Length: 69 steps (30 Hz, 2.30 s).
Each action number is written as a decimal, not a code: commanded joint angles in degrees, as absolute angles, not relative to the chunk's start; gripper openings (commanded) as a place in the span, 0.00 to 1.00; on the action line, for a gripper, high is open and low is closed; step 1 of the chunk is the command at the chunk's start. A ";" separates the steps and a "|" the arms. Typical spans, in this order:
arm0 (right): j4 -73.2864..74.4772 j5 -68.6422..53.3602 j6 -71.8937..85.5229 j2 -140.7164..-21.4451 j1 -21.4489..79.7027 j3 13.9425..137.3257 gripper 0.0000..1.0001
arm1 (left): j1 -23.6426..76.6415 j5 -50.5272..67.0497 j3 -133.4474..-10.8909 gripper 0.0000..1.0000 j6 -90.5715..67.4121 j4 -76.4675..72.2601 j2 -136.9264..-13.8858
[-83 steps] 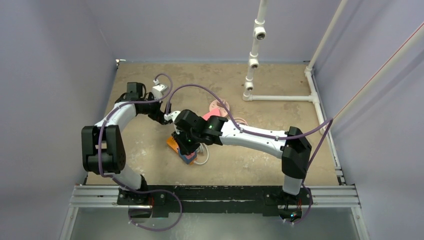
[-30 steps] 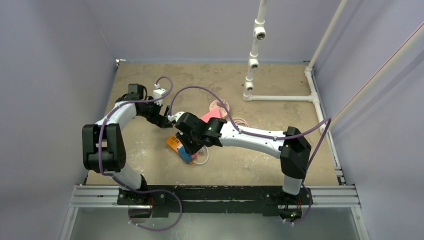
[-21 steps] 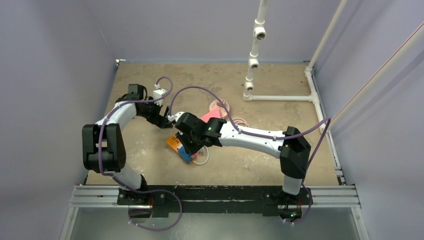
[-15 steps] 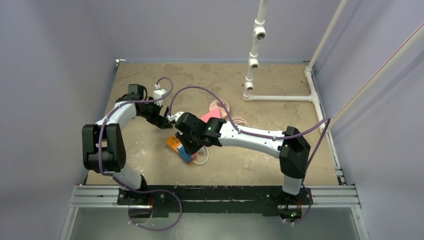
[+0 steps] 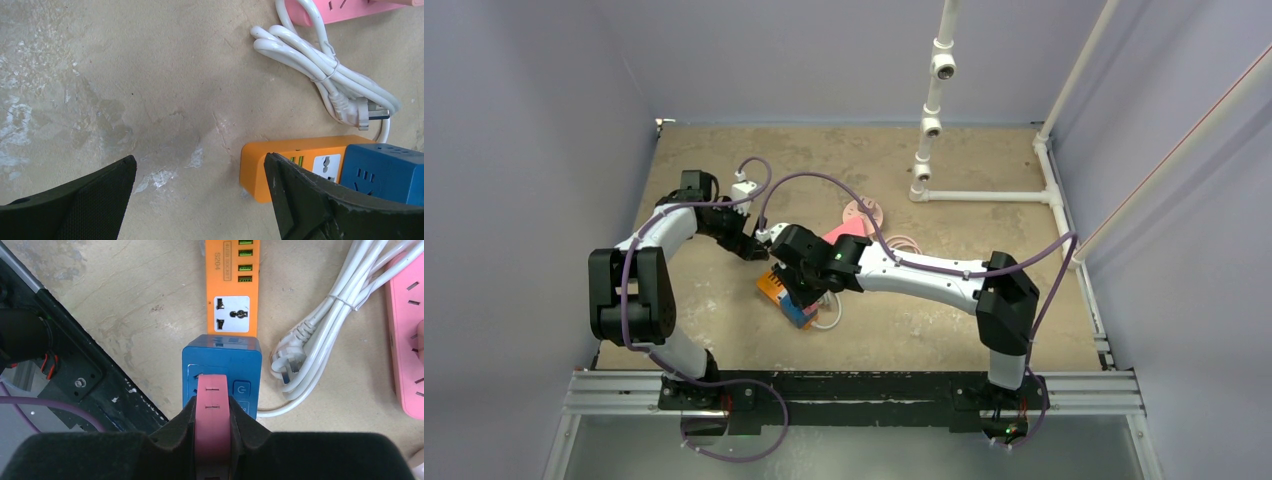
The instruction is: Insert the plug
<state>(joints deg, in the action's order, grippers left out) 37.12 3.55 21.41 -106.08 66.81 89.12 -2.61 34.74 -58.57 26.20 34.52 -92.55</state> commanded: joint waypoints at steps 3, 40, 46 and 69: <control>37.69 4.13 21.45 -107.23 66.88 89.27 0.00 | -2.72 37.04 -58.14 0.99 27.54 34.54 -90.61; 37.79 4.13 22.07 -112.39 68.52 96.97 0.45 | -2.29 53.96 -69.88 0.99 47.68 59.18 -91.32; 37.79 4.94 22.59 -111.01 68.47 96.78 0.53 | -2.29 55.02 -68.01 0.99 46.45 58.00 -90.22; 37.79 4.11 26.87 -104.95 68.70 92.67 0.27 | -2.29 55.70 -66.18 0.99 45.04 56.31 -89.56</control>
<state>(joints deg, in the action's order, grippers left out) 37.28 3.60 25.30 -107.33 68.66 93.71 -2.50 53.39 -66.61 44.16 56.64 -91.29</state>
